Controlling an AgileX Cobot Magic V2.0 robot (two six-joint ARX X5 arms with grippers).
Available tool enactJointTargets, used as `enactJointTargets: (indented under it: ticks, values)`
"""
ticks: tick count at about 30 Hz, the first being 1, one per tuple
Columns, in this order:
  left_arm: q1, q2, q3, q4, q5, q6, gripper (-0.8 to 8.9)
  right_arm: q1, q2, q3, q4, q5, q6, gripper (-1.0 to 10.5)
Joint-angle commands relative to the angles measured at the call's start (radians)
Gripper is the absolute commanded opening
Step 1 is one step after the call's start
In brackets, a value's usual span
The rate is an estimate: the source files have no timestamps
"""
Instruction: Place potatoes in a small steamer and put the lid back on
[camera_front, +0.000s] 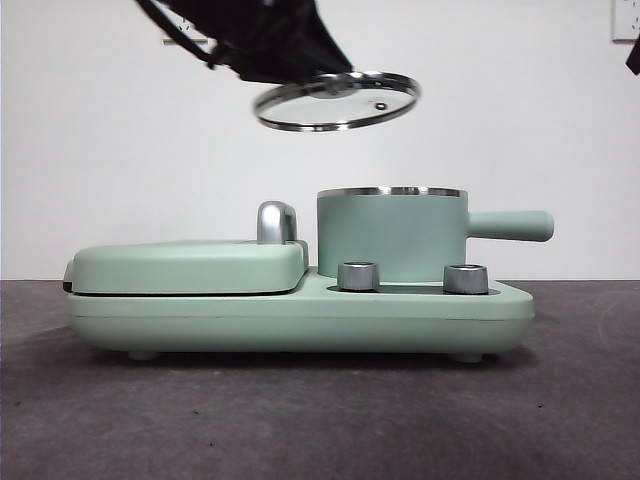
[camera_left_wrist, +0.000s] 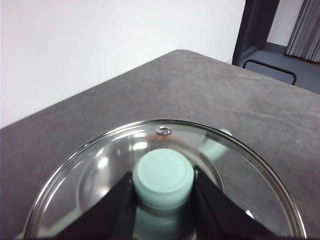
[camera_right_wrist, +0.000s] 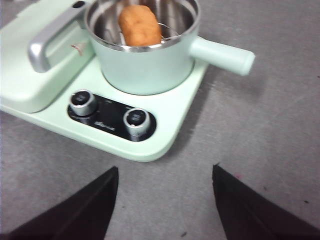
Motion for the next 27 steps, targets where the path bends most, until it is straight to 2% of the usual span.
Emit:
enactJointTargets:
  ticks: [1,9,21,27]
  values:
    - [-0.020,0.077,0.103,0.039,0.002,0.034,0.15,0.006,0.003,0.003,0.003,0.005,0.008,2.9]
    - [-0.043,0.238,0.232,0.044,0.001,0.077,0.15,0.006,0.003,0.003,0.005,0.005,0.008,2.9]
    - [-0.046,0.338,0.240,0.117,0.001,0.130,0.15,0.006,0.003,0.003,0.004,0.005,0.008,2.9]
    - [-0.046,0.359,0.240,0.118,0.001,0.130,0.15,0.006,0.003,0.003,0.004,0.005,0.008,2.9]
